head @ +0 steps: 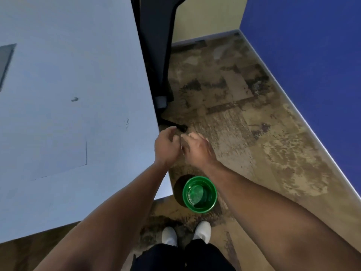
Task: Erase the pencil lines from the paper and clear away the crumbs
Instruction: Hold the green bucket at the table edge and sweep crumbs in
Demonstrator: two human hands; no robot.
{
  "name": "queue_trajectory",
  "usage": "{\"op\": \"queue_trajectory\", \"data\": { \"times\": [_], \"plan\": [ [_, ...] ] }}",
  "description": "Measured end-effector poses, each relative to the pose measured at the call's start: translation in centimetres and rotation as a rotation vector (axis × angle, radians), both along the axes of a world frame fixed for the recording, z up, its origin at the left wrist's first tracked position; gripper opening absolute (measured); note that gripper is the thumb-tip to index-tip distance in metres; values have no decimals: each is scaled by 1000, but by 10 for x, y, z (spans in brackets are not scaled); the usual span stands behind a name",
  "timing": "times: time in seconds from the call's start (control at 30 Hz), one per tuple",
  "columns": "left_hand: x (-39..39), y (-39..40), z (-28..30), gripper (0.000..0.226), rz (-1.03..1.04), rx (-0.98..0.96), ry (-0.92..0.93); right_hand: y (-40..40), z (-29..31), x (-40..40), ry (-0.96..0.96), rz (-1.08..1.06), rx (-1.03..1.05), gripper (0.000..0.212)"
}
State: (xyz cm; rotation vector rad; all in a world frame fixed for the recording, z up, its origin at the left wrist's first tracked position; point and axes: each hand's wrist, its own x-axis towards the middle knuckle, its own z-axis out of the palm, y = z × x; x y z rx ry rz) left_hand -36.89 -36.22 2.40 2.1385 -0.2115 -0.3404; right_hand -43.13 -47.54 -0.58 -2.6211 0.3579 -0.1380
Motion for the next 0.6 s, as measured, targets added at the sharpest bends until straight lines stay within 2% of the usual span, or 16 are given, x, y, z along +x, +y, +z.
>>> {"op": "queue_trajectory", "data": {
  "times": [0.17,0.27,0.33,0.6],
  "plan": [
    [-22,-6,-8,42,-121,3,35,-5,-5,-30,132,-81,-4,48],
    [-32,-4,-18,46,-194,10,73,-5,-16,-42,130,-139,-36,31],
    [-41,-5,-27,49,-248,32,115,-6,-24,-50,151,-197,-48,27],
    [-85,-24,-89,57,-290,94,262,-24,-79,-85,286,-248,27,35]
  ]
}}
